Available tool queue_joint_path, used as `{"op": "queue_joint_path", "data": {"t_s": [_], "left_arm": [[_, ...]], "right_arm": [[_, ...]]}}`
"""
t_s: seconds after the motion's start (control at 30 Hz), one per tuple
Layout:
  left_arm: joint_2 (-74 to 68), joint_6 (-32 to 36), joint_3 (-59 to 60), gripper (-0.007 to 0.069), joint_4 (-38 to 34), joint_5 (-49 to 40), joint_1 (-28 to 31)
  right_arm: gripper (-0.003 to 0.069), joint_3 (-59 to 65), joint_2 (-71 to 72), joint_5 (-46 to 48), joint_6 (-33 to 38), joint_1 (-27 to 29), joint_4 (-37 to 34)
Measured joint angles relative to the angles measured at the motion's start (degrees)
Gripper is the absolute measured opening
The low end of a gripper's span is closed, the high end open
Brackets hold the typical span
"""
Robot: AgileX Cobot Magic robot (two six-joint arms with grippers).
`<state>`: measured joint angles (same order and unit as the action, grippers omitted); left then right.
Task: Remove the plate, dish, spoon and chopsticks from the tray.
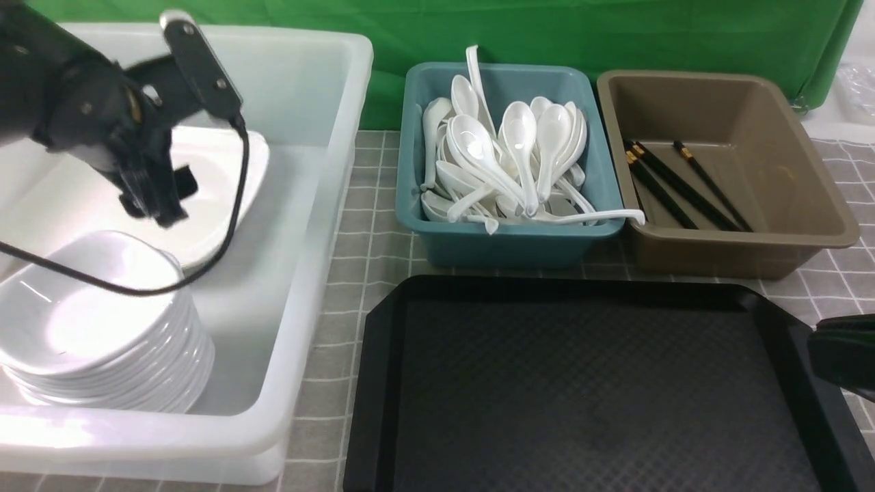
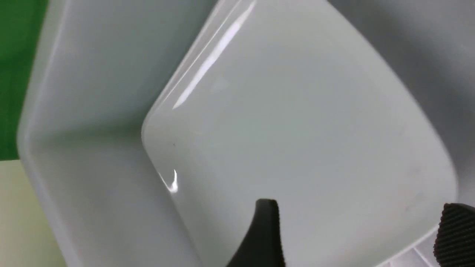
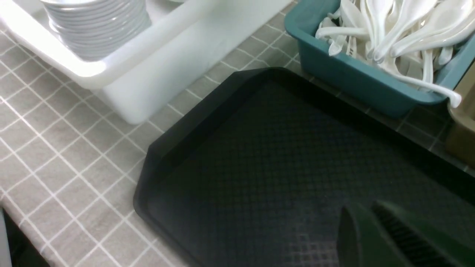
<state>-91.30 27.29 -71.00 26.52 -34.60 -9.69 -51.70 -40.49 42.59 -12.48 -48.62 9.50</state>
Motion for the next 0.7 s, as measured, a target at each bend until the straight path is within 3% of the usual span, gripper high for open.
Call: {"op": "queue_joint_path", "data": {"t_s": [0.1, 0.27, 0.4, 0.5, 0.7], "left_arm": [[2.4, 0.0, 0.0, 0.0568, -3.7, -0.3, 0.0], [13.0, -2.3, 0.1, 0.0502, -19.5, -0.8, -2.8], [25.5, -4.8, 3.1, 0.0278, -31.1, 0.1, -6.5], [36.9, -3.1, 11.1, 0.0055, -39.2, 3.1, -9.3], [57.4, 2.4, 30.5, 0.0008, -50.4, 18.9, -12.3]], "right_arm": [[0.0078, 0.0, 0.0, -0.4, 0.0, 0.0, 0.0], [0.0086, 0.0, 0.0, -1.3, 0.0, 0.0, -0.1], [0.0091, 0.0, 0.0, -1.4, 0.0, 0.0, -0.1], [0.0090, 0.0, 0.0, -1.4, 0.0, 0.0, 0.0], [0.0022, 0.0, 0.0, -1.6, -1.1, 0.0, 0.5]]}}
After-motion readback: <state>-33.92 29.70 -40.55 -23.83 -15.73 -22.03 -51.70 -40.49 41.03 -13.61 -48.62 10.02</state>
